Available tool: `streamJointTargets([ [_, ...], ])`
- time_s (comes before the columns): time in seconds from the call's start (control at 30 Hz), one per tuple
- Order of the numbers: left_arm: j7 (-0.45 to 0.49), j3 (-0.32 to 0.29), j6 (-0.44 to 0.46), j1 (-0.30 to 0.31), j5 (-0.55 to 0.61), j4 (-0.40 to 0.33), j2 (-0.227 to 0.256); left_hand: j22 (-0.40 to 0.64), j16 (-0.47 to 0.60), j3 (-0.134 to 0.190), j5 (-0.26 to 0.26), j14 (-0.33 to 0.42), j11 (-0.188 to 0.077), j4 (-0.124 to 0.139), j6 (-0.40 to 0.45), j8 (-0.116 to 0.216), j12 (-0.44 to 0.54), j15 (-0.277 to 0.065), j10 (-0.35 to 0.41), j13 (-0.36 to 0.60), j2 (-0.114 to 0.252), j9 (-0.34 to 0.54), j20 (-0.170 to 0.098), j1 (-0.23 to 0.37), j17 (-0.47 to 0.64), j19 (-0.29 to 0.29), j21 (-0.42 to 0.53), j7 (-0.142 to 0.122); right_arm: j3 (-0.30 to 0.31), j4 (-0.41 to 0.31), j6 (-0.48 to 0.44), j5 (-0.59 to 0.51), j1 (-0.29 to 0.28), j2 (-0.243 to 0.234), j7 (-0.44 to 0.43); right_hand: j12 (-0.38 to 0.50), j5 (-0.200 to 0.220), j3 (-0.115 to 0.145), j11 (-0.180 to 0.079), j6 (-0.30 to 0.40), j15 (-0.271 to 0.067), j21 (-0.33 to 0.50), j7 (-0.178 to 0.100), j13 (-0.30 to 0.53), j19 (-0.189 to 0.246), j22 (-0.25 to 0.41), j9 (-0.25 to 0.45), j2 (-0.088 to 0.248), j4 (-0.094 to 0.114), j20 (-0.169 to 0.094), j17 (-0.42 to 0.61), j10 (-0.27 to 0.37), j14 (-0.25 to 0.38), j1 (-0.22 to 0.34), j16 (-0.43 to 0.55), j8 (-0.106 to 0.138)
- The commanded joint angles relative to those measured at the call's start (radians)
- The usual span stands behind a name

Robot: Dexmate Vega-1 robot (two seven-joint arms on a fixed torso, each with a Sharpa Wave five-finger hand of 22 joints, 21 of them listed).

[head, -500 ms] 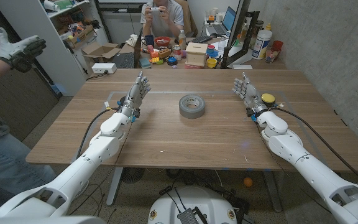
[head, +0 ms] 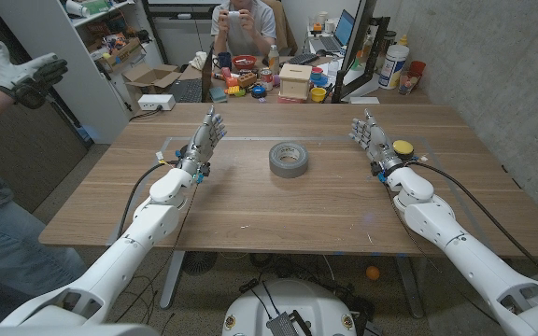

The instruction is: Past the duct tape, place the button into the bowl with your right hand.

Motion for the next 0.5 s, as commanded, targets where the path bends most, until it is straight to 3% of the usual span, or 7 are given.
streamJointTargets([
  [0.03, -0.032, -0.052, 0.028, 0.018, 0.047, -0.013, -0.041, 0.003, 0.004, -0.006, 0.006, -0.006, -0.009, 0.004, 0.005, 0.003, 0.008, -0.001, -0.002, 0.002, 0.004, 0.002, -0.005, 0.010, 0.005, 0.000, -0.003, 0.004, 0.017, -0.028, -0.021, -0.010, -0.017, 0.001, 0.000, 0.003, 0.004, 0.008, 0.005, 0.008, 0.004, 0.006, -0.001, 0.002, 0.003, 0.005, 0.001, 0.003, -0.001, 0.002, 0.003, 0.003, 0.000, 0.011, 0.003, 0.003],
  [0.5, -0.054, -0.089, 0.045, 0.027, 0.069, -0.013, -0.071, 0.003, 0.004, -0.009, 0.009, -0.005, -0.010, 0.003, 0.011, 0.003, 0.008, -0.004, 0.000, -0.001, 0.006, 0.002, 0.002, 0.011, 0.005, -0.003, -0.009, 0.002, 0.020, -0.030, -0.021, -0.028, -0.005, -0.005, 0.010, 0.003, 0.003, 0.009, 0.003, 0.011, 0.005, 0.005, -0.004, 0.002, 0.000, 0.005, 0.002, 0.006, -0.002, 0.006, 0.003, 0.005, 0.002, 0.013, 0.004, 0.003],
])
